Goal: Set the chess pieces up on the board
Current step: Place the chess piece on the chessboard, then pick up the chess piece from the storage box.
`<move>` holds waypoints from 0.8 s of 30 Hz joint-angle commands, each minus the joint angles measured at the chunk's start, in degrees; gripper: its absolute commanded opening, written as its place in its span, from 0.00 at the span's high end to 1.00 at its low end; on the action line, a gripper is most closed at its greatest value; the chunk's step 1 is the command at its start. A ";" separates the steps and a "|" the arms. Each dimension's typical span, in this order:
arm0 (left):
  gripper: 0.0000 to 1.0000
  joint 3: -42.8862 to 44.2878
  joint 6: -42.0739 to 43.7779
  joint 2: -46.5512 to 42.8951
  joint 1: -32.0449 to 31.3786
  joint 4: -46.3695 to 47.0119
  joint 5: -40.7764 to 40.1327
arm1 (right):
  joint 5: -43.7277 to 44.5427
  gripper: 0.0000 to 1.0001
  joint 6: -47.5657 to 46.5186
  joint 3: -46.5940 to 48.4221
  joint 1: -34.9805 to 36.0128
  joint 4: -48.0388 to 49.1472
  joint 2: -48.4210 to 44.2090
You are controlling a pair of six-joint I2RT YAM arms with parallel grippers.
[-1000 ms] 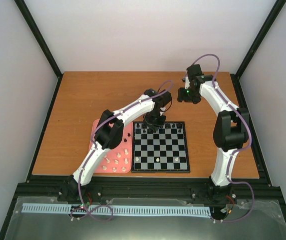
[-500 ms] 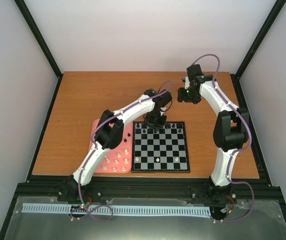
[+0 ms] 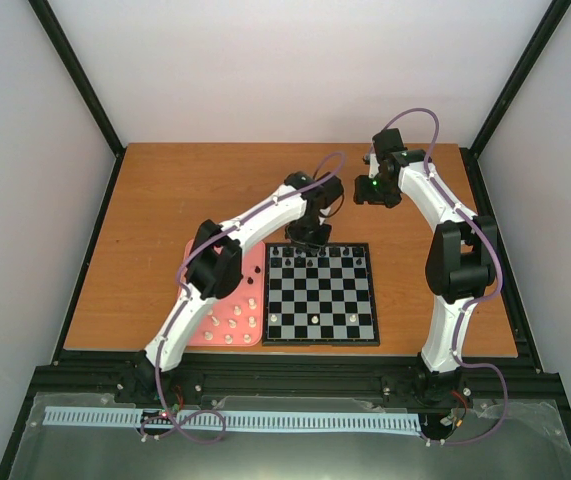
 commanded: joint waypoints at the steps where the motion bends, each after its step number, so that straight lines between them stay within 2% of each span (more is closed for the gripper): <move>1: 0.71 1.71 -0.67 -9.50 0.57 -2.85 -5.25 | -0.02 0.44 -0.69 1.09 -0.54 -0.47 -0.57; 5: 0.57 -3.32 -0.98 -17.64 1.49 -3.09 -9.46 | -0.06 0.44 -0.62 0.98 -0.54 -0.42 -0.64; 9: 0.47 -17.20 -2.00 -26.71 5.53 0.70 -11.17 | 0.05 0.44 -0.59 1.05 -0.54 -0.34 -0.67; 12: 0.47 -28.36 -2.83 -31.01 10.32 3.81 -9.77 | -0.15 0.44 -0.56 1.35 -0.57 -0.47 -0.63; 17: 0.48 -44.35 -4.60 -37.46 19.59 10.23 -2.92 | 1.85 0.44 -1.21 3.13 0.37 -1.78 -1.50; 20: 0.48 -47.67 -4.64 -41.92 25.03 11.37 -2.37 | 3.00 0.44 -1.36 5.25 1.86 -3.29 -2.41; 24: 0.44 -48.15 -4.20 -47.35 30.12 11.04 -4.08 | 3.52 0.44 -1.38 12.50 9.30 -7.42 -1.44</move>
